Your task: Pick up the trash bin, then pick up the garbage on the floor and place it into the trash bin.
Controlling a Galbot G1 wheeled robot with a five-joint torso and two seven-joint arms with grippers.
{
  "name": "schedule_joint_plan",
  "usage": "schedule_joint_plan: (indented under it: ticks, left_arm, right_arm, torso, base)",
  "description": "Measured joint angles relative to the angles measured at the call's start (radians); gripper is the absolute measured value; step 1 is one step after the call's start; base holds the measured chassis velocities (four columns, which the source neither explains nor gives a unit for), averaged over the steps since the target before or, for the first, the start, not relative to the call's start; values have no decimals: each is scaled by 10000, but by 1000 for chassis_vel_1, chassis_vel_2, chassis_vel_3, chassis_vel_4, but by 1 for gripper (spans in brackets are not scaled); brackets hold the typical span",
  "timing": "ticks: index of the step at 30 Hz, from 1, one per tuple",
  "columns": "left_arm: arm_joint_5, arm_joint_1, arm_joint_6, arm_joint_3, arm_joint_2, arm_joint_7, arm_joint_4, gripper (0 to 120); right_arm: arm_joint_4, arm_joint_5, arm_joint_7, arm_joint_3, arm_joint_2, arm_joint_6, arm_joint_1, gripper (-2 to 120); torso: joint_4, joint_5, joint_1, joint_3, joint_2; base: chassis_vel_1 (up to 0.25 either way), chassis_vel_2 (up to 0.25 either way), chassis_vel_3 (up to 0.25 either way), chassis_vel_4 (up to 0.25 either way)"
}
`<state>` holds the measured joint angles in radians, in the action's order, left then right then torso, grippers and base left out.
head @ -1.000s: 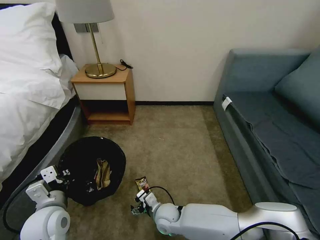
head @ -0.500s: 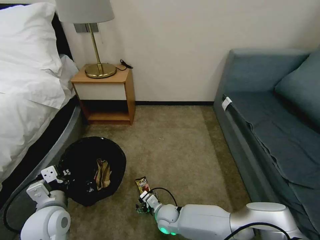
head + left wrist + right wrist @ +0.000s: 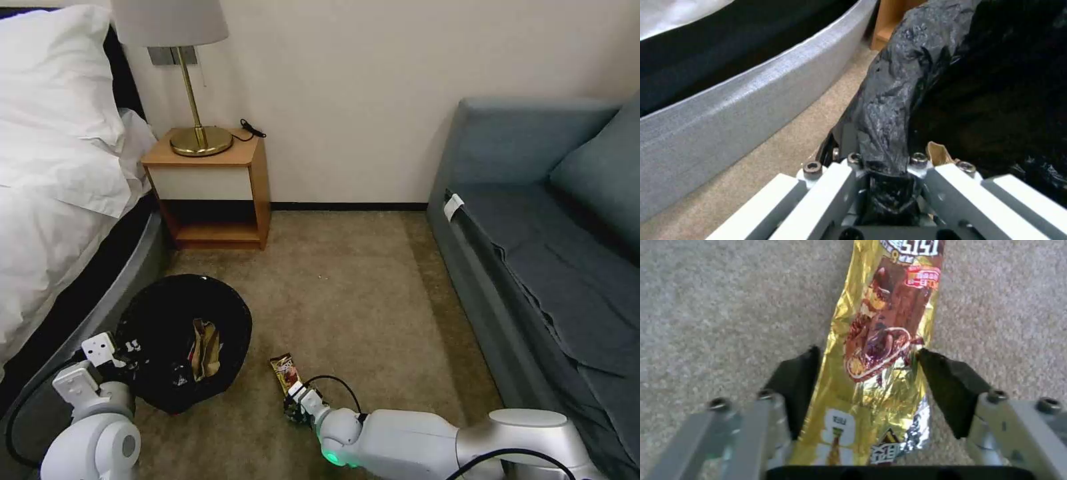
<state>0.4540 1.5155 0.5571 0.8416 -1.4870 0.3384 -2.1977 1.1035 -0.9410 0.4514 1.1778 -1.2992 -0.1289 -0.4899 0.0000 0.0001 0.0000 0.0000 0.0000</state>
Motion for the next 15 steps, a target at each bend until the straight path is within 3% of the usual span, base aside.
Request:
schedule_joint_plan:
  ticks: [10, 15]
  left_arm:
    - [-9, -32, -3, -12, -1, 1, 34, 3]
    - [-10, -60, -5, -25, -1, 1, 91, 3]
  right_arm:
    - [86, 167, -11, -167, 194, 127, -73, 16]
    - [124, 204, -14, -211, 258, 178, -70, 5]
  torso:
    - [-1, -2, 0, 0, 0]
    - [0, -2, 0, 0, 0]
  base:
    - [0, 0, 0, 0]
    - [0, 0, 0, 0]
